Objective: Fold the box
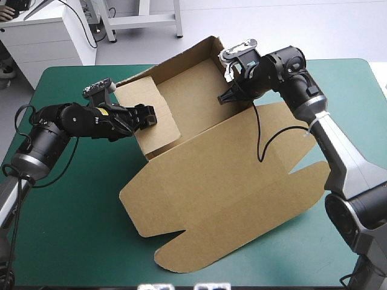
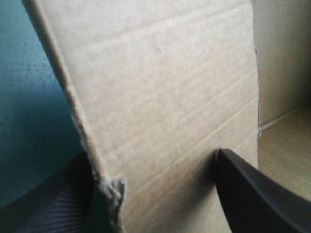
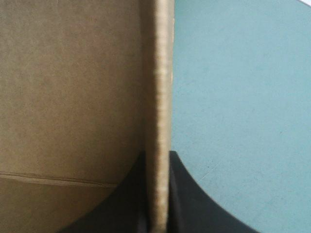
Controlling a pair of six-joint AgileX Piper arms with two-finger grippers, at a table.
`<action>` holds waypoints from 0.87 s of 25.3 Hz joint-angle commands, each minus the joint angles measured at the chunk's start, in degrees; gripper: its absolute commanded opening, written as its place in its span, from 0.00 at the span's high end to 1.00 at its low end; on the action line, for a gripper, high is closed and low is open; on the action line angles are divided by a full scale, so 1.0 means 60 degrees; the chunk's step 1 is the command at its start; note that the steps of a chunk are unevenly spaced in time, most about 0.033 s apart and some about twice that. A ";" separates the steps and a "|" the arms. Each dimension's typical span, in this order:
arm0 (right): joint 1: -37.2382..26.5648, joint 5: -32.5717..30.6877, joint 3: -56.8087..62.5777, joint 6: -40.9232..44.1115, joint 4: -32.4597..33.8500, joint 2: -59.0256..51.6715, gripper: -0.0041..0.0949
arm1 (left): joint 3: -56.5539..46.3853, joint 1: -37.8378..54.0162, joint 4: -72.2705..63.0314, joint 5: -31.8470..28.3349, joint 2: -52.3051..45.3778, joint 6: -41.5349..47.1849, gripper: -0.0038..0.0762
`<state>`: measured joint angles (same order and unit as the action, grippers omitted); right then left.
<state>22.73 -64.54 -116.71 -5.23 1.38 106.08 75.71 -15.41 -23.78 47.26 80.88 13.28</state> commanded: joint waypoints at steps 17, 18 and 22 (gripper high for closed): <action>0.0330 0.1034 -0.0279 0.0392 -0.0392 -0.1361 0.97 | 0.0309 -0.1077 0.0543 -0.1269 0.0522 0.2727 0.40; 0.0330 0.1086 -0.0288 0.0392 -0.0392 -0.1385 0.97 | 0.0309 -0.1119 0.0494 -0.1430 0.0547 0.2813 0.40; 0.0330 0.1109 -0.0288 0.0392 -0.0354 -0.1439 0.97 | 0.0309 -0.1119 0.0231 -0.1694 0.0547 0.2813 0.40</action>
<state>23.88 -63.67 -116.71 -4.83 5.80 101.67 75.71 -21.23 -17.77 42.33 85.96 29.38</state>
